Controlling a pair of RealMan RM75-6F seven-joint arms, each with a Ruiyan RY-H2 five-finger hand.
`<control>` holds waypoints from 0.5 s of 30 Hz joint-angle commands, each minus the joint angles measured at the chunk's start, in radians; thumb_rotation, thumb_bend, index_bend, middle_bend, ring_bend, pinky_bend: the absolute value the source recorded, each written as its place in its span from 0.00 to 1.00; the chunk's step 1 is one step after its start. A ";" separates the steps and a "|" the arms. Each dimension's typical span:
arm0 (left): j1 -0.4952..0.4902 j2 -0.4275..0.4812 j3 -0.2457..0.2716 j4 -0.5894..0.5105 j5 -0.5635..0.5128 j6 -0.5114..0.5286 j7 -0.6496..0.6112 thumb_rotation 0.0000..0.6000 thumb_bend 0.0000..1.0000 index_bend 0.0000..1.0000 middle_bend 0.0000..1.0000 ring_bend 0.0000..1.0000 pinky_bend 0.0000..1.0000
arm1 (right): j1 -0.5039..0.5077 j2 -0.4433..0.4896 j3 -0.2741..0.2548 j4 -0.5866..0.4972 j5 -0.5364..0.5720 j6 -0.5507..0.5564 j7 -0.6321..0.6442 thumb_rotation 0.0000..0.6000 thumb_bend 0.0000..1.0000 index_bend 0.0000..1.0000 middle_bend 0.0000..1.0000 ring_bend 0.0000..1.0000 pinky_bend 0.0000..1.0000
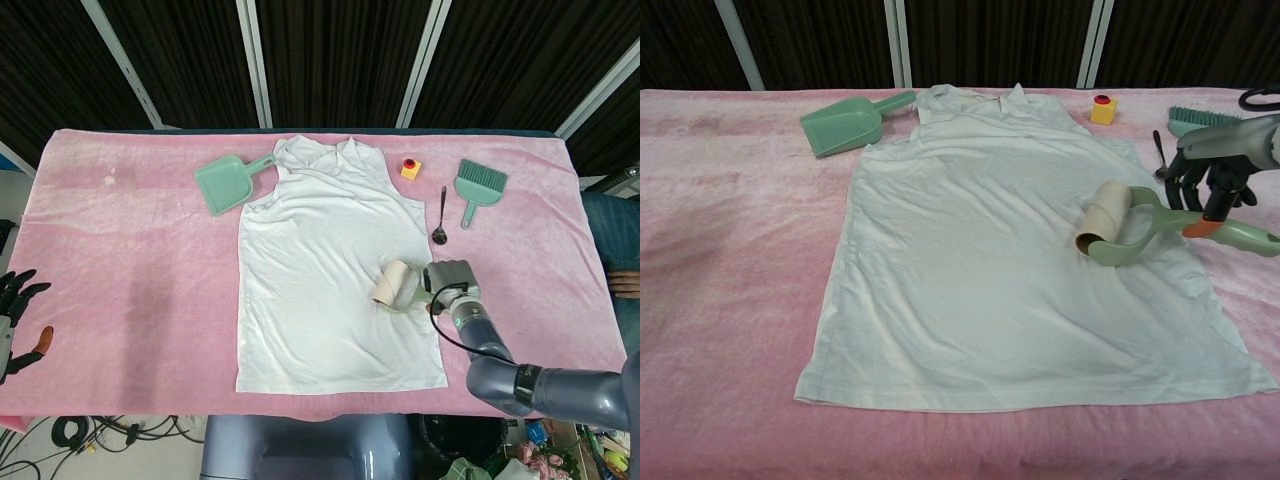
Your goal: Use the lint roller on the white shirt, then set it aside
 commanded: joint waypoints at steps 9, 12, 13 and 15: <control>0.004 -0.001 0.000 -0.004 0.002 0.008 0.007 1.00 0.41 0.20 0.08 0.00 0.01 | -0.064 0.115 -0.019 -0.037 -0.058 -0.042 0.080 1.00 0.72 0.76 0.68 0.72 0.65; 0.005 0.000 0.000 -0.004 0.001 0.011 0.005 1.00 0.41 0.20 0.08 0.00 0.01 | -0.091 0.132 0.010 -0.036 -0.101 -0.035 0.136 1.00 0.72 0.76 0.68 0.72 0.65; 0.005 0.000 -0.001 -0.004 0.001 0.011 0.004 1.00 0.41 0.20 0.08 0.00 0.01 | -0.102 0.138 0.020 -0.038 -0.120 -0.031 0.157 1.00 0.72 0.76 0.68 0.72 0.65; 0.005 0.001 -0.001 -0.004 0.001 0.011 0.002 1.00 0.41 0.20 0.08 0.00 0.01 | -0.133 0.150 0.045 -0.034 -0.168 -0.015 0.212 1.00 0.73 0.76 0.68 0.72 0.65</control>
